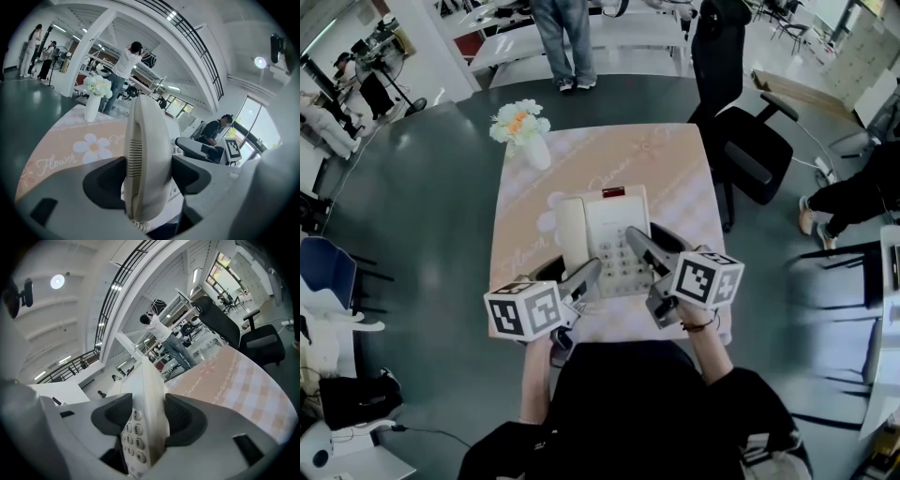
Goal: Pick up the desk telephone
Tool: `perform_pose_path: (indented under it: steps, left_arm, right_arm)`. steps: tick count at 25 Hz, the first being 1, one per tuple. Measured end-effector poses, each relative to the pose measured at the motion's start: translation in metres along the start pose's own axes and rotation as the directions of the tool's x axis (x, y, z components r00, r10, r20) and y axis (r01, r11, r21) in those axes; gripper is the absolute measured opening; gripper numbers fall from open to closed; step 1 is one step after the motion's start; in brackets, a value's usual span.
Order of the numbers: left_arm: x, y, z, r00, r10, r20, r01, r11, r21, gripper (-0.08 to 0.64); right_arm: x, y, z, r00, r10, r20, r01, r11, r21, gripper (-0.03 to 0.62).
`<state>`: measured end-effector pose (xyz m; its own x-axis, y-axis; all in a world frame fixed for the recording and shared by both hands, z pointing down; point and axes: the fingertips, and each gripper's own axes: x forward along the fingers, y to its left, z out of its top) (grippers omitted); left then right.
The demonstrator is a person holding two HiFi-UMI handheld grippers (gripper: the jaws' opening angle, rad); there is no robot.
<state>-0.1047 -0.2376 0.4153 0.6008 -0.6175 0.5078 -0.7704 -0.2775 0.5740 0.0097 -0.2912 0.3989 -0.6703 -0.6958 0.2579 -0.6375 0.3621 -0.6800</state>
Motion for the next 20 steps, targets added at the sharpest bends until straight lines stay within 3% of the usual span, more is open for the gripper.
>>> perform_pose_path:
  steps: [20]
  left_arm:
    - [-0.012, -0.014, 0.017, 0.998, -0.008, 0.055, 0.006, 0.999, 0.037, 0.301]
  right_arm:
    - [-0.008, 0.019, 0.020, 0.999, 0.033, 0.042, -0.032, 0.999, -0.027, 0.204]
